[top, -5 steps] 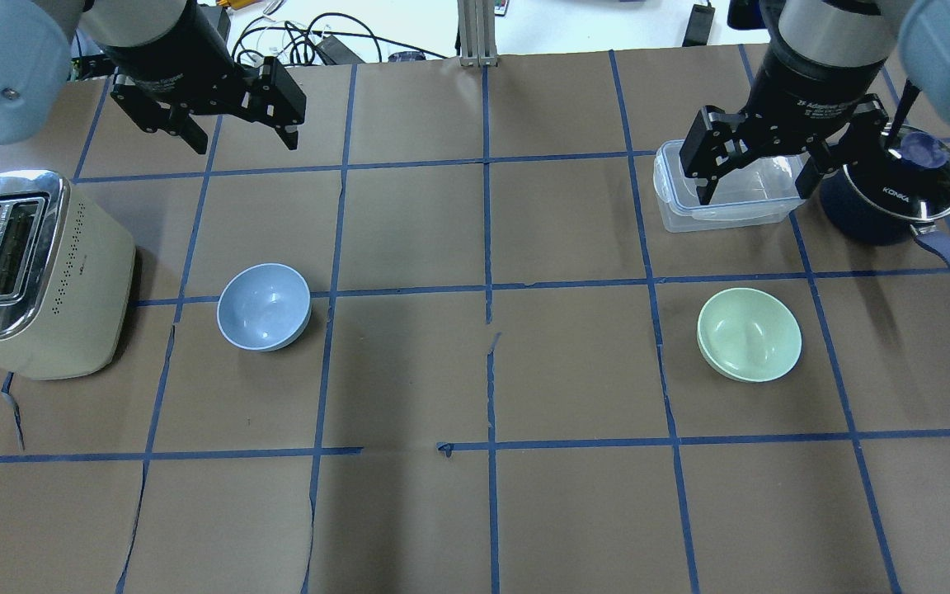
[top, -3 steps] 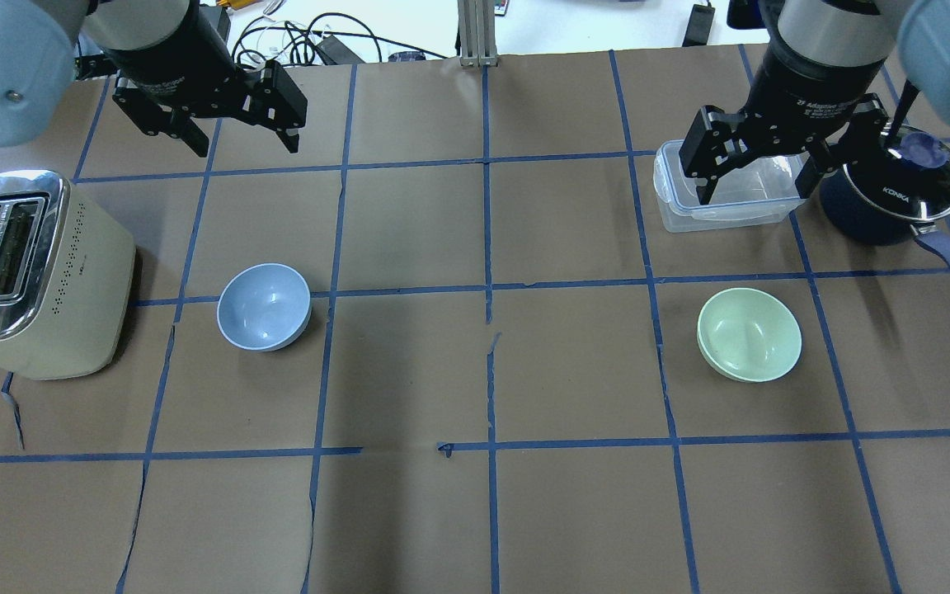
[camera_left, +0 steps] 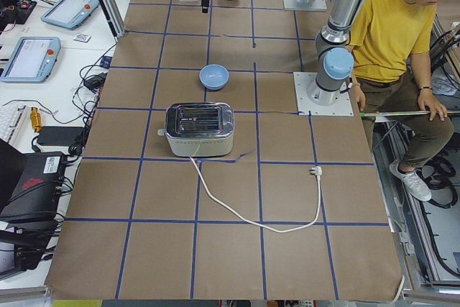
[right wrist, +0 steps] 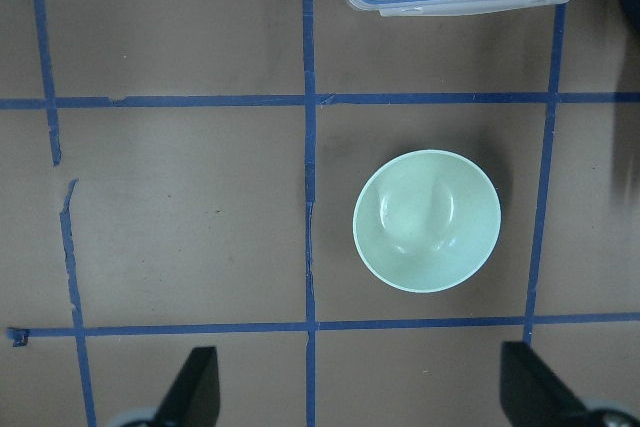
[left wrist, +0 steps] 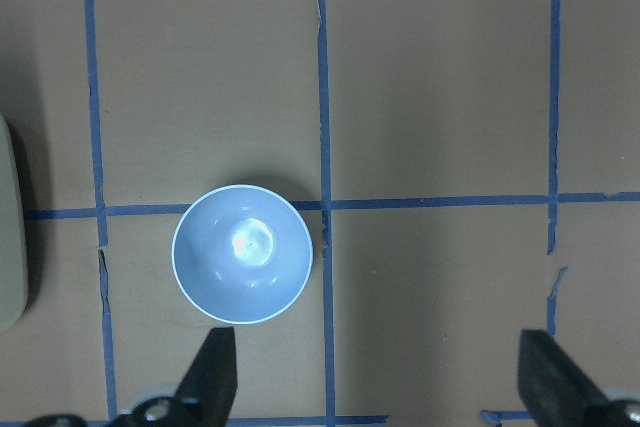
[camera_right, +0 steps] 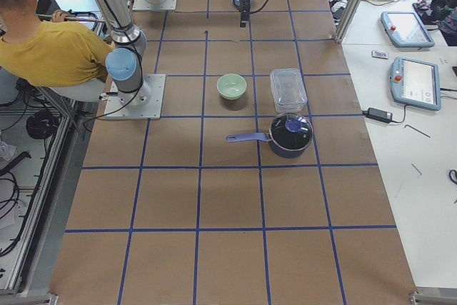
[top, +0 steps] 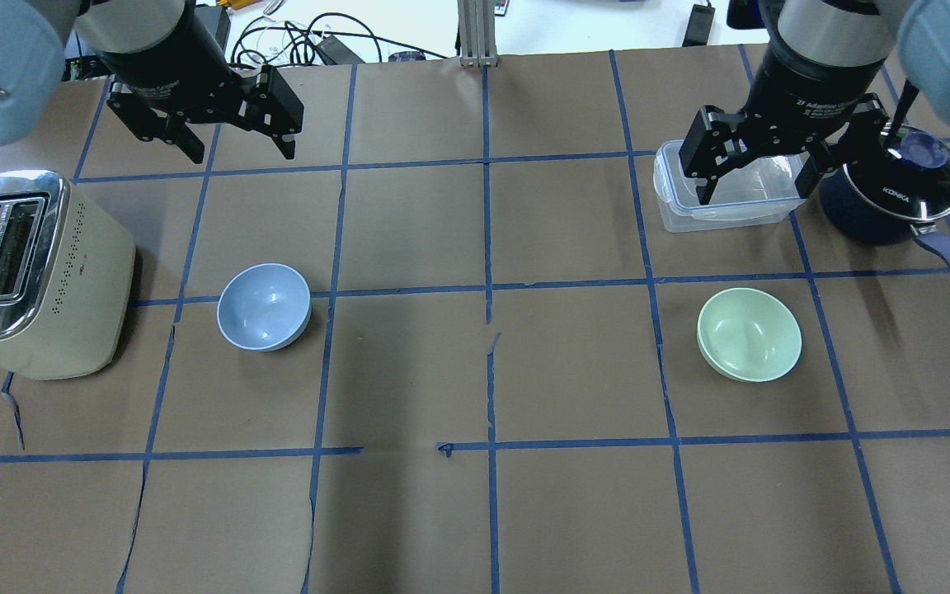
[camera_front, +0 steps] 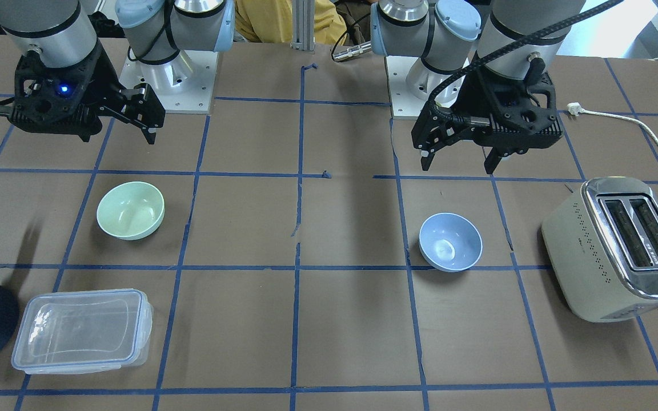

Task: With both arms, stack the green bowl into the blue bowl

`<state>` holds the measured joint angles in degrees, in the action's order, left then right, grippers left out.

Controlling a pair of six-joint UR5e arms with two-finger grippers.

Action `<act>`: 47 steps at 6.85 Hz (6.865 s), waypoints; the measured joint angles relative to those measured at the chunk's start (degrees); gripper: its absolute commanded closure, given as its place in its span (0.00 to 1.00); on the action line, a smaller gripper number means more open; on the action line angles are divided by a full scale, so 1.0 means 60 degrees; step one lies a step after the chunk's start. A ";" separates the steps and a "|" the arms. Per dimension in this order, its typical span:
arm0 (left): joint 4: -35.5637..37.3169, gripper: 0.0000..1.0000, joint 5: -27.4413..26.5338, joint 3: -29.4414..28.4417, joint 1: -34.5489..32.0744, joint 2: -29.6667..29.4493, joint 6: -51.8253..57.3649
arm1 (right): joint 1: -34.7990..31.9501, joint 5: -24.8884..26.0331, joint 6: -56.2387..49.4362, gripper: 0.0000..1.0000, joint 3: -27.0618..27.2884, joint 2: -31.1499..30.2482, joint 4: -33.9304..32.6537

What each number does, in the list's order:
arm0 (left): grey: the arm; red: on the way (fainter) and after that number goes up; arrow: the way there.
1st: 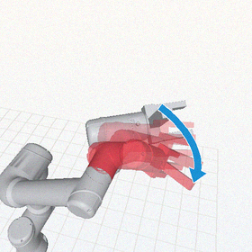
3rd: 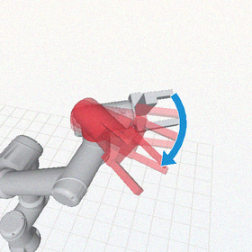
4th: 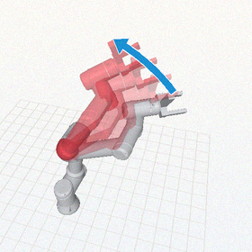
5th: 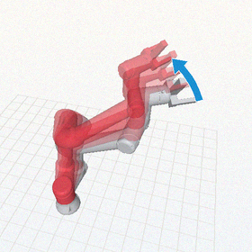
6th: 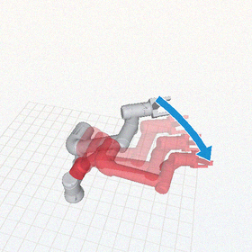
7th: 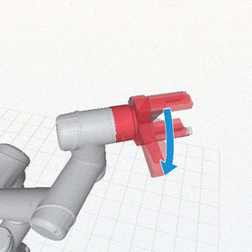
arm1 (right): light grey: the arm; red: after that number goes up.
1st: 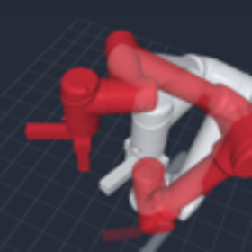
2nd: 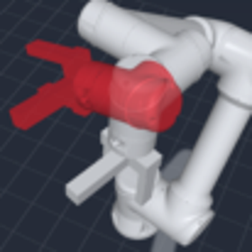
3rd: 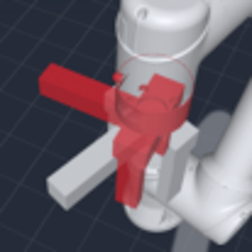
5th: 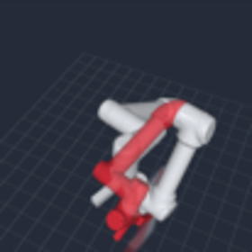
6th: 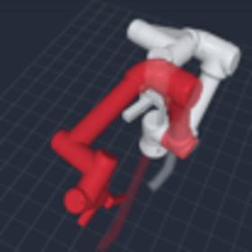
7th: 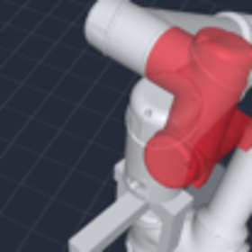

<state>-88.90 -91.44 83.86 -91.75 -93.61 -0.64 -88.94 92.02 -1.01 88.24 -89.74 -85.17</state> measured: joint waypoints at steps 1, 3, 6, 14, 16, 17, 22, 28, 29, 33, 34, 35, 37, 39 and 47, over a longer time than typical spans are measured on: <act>-0.0037 0.00 -0.0005 0.0010 0.0000 0.0007 -0.0007 | -0.0004 0.0000 0.0000 0.00 0.0003 0.0000 0.0000; -0.0111 0.00 -0.0001 -0.0004 0.0000 0.0049 -0.0031 | -0.0005 0.0000 0.0000 0.00 0.0013 0.0000 0.0000; -0.0099 0.00 0.0027 -0.0034 0.0021 0.0031 -0.0040 | -0.0004 0.0001 -0.0006 0.00 0.0015 0.0000 0.0000; -0.0233 0.00 -0.0015 0.0042 0.0045 0.0059 0.0047 | -0.0007 0.0030 -0.0087 0.00 0.0029 0.0009 -0.0013; -0.0232 0.00 -0.0010 0.0042 0.0057 0.0059 0.0047 | 0.0004 0.0034 -0.0072 0.00 0.0029 0.0019 -0.0011; -0.0246 0.00 -0.0009 0.0043 0.0061 0.0058 0.0047 | 0.0009 0.0033 -0.0072 0.00 0.0029 0.0021 -0.0005; -0.0274 0.00 -0.0008 0.0047 0.0078 0.0045 0.0076 | 0.0012 -0.0010 0.0001 0.00 0.0029 0.0034 0.0029; 0.1710 0.00 0.0143 0.2632 0.2750 -0.0464 0.2386 | 0.0378 0.0111 -0.0020 0.00 0.1086 0.0211 -0.0906; 0.2918 0.00 0.0156 0.3479 0.2889 -0.0753 0.2527 | 0.0653 0.0095 -0.0077 0.00 0.1707 0.0401 -0.1981; 0.5150 0.84 0.0176 0.5009 0.2974 -0.1780 0.2699 | 0.0740 0.0029 -0.0347 0.00 0.3628 0.1190 -0.4465; 0.5170 1.00 0.0189 0.5003 0.2977 -0.1890 0.2754 | 0.0706 0.0167 -0.0573 0.00 0.4227 0.1241 -0.5064; 0.5149 1.00 0.0214 0.5002 0.2976 -0.1910 0.2791 | 0.0699 0.0354 -0.0729 0.00 0.4755 0.1279 -0.5747; 0.4815 1.00 0.0593 0.4818 0.2867 -0.1704 0.2769 | 0.0700 0.0426 -0.0797 0.00 0.5213 0.1615 -0.6463; 0.3970 1.00 0.1456 0.3750 0.2200 -0.1794 0.1497 | 0.0703 0.0411 -0.0786 0.27 0.5276 0.1874 -0.6729; 0.4939 0.12 0.2244 0.3457 -0.1810 -0.2939 -0.3532 | 0.0714 0.0317 -0.0677 1.00 0.4652 0.1904 -0.6391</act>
<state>-59.27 -77.98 104.60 -102.61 -111.24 -21.83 -84.66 93.92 -5.08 116.16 -78.31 -123.51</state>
